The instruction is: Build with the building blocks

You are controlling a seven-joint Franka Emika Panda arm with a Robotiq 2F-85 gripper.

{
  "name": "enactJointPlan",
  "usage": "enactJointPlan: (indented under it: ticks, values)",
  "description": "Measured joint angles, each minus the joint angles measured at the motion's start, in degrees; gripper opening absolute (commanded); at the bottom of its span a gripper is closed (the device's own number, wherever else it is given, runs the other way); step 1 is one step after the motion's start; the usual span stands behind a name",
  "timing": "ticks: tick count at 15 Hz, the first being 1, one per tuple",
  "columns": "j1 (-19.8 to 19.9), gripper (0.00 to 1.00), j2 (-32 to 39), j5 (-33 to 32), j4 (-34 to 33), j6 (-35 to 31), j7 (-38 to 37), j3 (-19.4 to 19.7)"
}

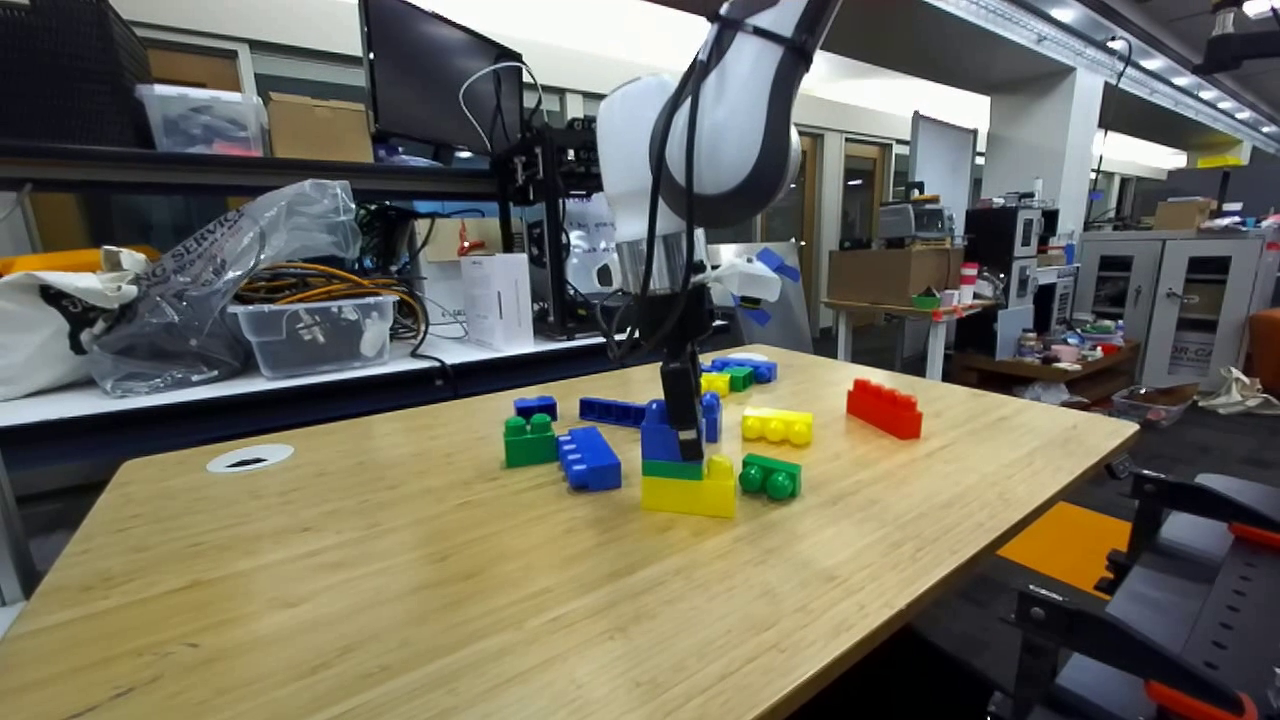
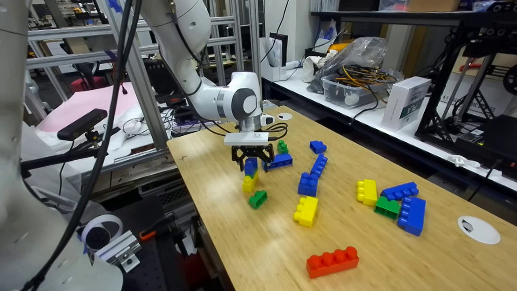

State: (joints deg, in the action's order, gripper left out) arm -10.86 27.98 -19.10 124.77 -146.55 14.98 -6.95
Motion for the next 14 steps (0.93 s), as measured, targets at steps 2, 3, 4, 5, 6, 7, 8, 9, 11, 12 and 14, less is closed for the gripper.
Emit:
enactJointPlan:
  ticks: [2,3,4,5,6,7,8,9,11,12,14]
  values:
    - [0.3,0.67,0.4,0.1,0.0,-0.9,0.4,0.0]
    - [0.5,0.59,0.6,0.2,0.0,-1.5,0.6,0.0]
    - [0.6,0.52,0.8,0.2,0.0,-2.1,0.9,0.0]
    - [0.8,0.44,0.9,0.2,0.0,-2.4,1.1,0.0]
    - [0.9,0.36,1.0,0.3,0.0,-2.6,1.4,-0.1]
    - [1.1,0.3,1.0,0.3,0.0,-2.6,1.6,-0.1]
    - [1.2,0.22,1.0,0.3,0.0,-2.7,1.9,-0.1]
    - [1.3,0.16,1.0,0.4,0.0,-2.7,2.2,-0.2]
    - [1.6,0.11,1.0,0.4,0.0,-2.7,2.8,-0.3]
    - [1.9,0.11,0.8,0.5,-0.1,-2.7,3.1,-0.3]
    - [2.9,0.11,-0.1,0.8,-0.3,-2.7,3.5,-0.3]
